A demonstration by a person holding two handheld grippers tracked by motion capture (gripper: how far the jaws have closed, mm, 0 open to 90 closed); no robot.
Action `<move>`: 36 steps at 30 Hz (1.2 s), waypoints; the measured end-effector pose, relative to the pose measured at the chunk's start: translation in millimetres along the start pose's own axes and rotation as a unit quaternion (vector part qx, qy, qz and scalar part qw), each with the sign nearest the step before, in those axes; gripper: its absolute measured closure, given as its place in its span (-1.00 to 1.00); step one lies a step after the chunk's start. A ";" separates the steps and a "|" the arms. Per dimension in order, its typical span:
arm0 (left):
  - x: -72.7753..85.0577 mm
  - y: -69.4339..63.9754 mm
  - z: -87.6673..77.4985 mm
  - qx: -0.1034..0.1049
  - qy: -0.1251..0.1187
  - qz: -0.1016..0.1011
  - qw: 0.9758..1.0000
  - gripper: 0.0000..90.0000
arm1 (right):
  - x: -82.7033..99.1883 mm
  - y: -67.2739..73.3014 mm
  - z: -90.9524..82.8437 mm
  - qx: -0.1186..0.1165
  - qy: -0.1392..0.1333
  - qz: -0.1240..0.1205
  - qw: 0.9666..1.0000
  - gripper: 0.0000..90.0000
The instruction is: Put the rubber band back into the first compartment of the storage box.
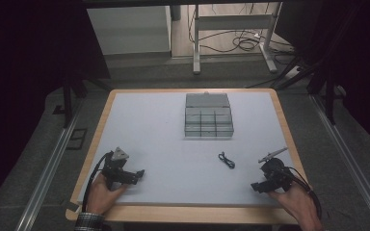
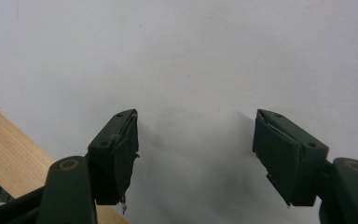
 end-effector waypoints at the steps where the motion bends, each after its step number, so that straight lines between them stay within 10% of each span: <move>1: 0.0 0.0 0.0 0.000 0.000 0.000 1.000 -1.00 | 0.0 0.0 0.0 0.000 0.000 0.000 1.000 -0.31; 36: 0.1 0.0 -0.1 0.000 0.000 0.000 1.000 -1.00 | -57.9 17.3 -4.2 -0.006 0.054 -0.080 0.995 0.44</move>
Point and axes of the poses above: each handheld gripper's, and its own axes: z roughly forward along the jaws, x roughly out of its underside, y roughly to its left, the point moved 10 cm from there along z, roughly forward along the jaws, and after that the axes turned 13 degrees about y, right-handed, at the moved point
